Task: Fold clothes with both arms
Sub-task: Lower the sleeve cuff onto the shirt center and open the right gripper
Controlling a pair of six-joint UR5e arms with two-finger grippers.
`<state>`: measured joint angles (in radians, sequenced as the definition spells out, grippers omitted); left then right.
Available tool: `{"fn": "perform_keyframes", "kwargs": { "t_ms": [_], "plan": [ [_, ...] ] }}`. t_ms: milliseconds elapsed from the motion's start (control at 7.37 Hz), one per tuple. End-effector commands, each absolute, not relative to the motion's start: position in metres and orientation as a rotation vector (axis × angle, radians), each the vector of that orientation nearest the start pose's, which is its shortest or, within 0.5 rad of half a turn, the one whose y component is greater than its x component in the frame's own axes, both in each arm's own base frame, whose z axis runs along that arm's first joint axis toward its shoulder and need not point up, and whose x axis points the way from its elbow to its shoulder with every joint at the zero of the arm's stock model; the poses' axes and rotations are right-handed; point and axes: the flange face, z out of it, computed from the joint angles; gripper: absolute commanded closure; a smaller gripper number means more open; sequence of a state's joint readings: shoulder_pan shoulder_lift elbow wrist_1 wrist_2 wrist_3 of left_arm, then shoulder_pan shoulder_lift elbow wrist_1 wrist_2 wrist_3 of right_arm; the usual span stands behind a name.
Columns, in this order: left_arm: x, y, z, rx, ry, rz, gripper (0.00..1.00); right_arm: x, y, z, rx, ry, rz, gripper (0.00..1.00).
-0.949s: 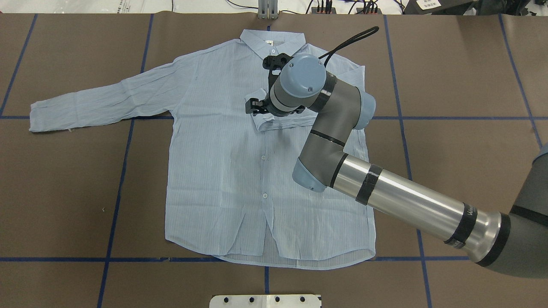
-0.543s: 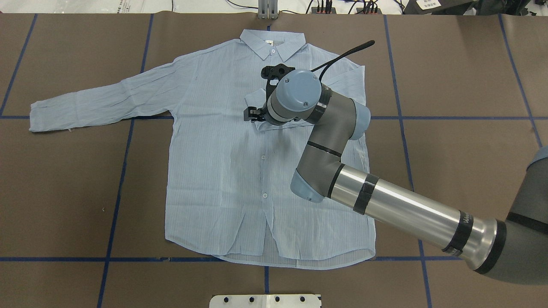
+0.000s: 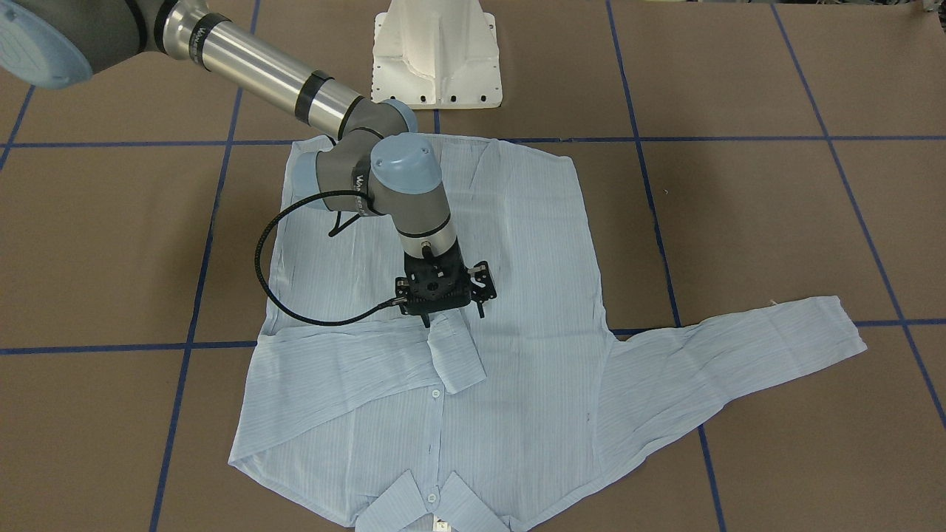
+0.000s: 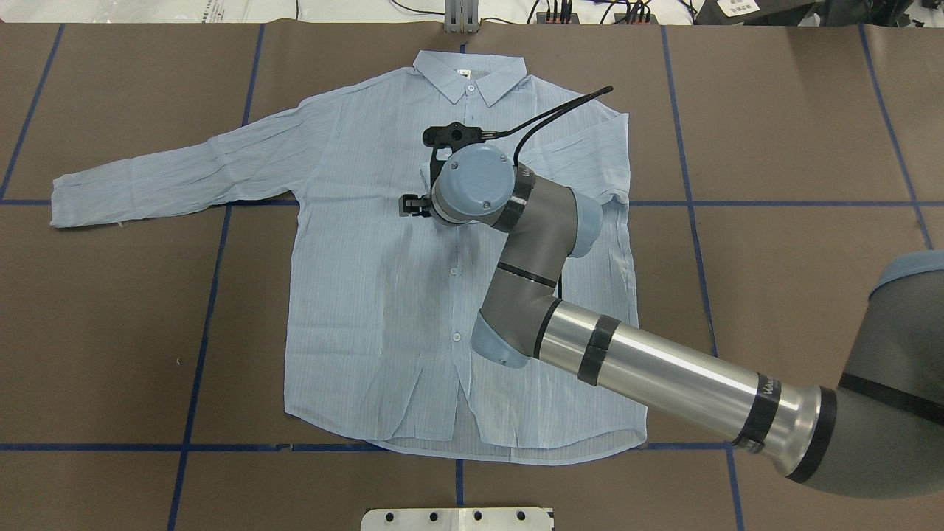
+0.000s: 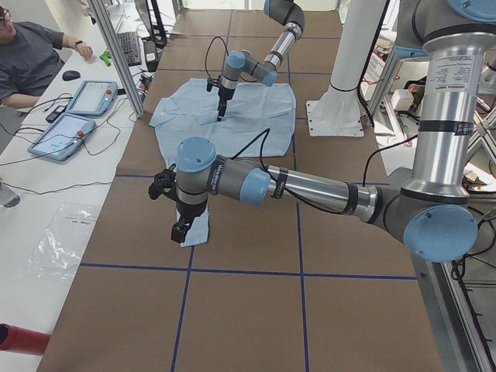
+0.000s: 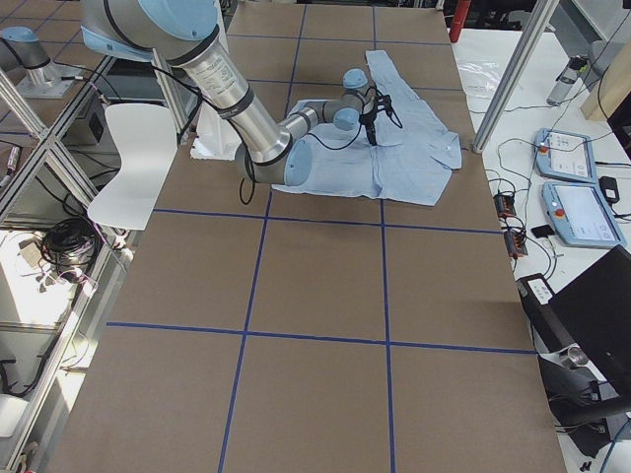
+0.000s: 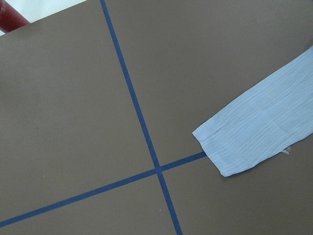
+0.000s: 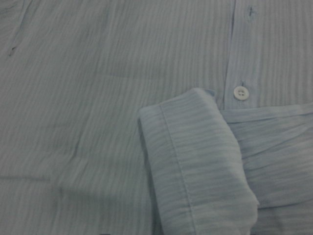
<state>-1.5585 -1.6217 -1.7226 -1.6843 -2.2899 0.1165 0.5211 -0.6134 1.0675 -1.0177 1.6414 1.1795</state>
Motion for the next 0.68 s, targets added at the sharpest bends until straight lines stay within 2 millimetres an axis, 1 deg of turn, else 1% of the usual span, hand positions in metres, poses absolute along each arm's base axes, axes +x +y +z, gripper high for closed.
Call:
{"fn": "perform_keyframes", "kwargs": {
  "t_ms": [0, 136, 271, 407, 543],
  "plan": [
    [-0.061, -0.525, 0.550, 0.337, 0.697, 0.235, 0.00, -0.689, -0.512, 0.159, 0.432, -0.954, 0.076, 0.11],
    [-0.061, -0.525, 0.550, 0.337, 0.697, 0.235, 0.00, -0.703, -0.497, 0.130, 0.471, -0.967, 0.076, 0.10],
    [-0.061, -0.525, 0.551, 0.336, 0.697, 0.236, 0.00, -0.723, -0.475, 0.111, 0.499, -0.969, 0.070, 0.10],
    [-0.061, -0.525, 0.553, 0.331, 0.697, 0.234, 0.00, -0.726, -0.469, 0.104, 0.510, -0.974, 0.071, 0.05],
    [-0.061, -0.526, 0.558, 0.321, 0.700, 0.229, 0.00, -0.720, -0.474, 0.100, 0.507, -0.984, 0.079, 0.02]
  ]
}}
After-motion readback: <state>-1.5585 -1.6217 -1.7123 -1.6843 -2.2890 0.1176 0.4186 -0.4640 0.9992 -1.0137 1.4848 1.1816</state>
